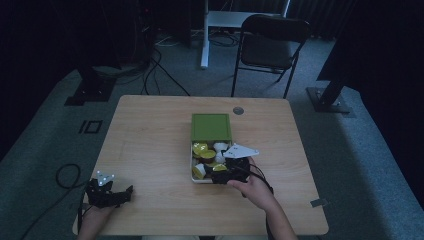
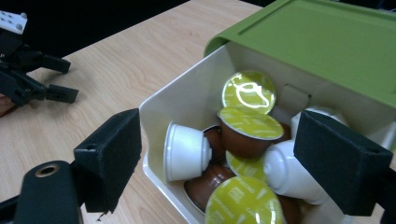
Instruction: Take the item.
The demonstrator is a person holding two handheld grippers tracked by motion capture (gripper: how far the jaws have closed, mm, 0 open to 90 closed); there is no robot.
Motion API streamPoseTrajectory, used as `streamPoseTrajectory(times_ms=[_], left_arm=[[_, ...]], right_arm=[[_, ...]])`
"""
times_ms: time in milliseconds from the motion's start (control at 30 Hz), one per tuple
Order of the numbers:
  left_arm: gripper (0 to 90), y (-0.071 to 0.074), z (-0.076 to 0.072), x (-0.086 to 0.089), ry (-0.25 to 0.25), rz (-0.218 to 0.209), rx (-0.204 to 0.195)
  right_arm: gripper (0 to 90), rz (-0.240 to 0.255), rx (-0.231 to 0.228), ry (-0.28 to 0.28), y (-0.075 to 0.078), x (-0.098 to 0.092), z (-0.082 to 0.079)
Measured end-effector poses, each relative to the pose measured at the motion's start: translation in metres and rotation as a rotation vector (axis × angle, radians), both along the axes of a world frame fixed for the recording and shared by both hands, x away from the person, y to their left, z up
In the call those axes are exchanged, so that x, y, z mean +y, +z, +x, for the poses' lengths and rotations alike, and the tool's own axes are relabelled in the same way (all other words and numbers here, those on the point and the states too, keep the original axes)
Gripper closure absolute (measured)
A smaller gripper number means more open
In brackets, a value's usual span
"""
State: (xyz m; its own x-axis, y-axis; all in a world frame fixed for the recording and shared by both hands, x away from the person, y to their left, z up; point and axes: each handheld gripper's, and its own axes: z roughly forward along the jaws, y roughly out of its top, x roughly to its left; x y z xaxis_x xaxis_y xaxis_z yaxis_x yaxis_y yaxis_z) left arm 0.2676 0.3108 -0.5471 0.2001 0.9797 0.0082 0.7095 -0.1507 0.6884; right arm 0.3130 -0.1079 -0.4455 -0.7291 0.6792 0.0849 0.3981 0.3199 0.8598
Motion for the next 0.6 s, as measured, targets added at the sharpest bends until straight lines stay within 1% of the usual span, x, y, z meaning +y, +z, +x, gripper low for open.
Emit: streamPoseTrajectory(times_ms=[200, 233, 400, 600], left_arm=[[0.9, 0.000, 0.000, 0.000, -0.001, 0.002, 0.002], [0.9, 0.000, 0.000, 0.000, -0.001, 0.002, 0.001], [0.9, 0.000, 0.000, 0.000, -0.002, 0.002, 0.002], [1.0, 0.000, 0.000, 0.000, -0.002, 0.002, 0.002]], right_arm=[[15.3, 0.001, 0.017, 0.019, -0.008, 0.009, -0.001], [17.3, -0.004, 0.022, 0.020, -0.011, 0.012, -0.001], [17.5, -0.008, 0.035, 0.023, -0.017, 0.016, -0.001], [18.9, -0.029, 0.048, 0.024, -0.026, 0.024, -0.001]])
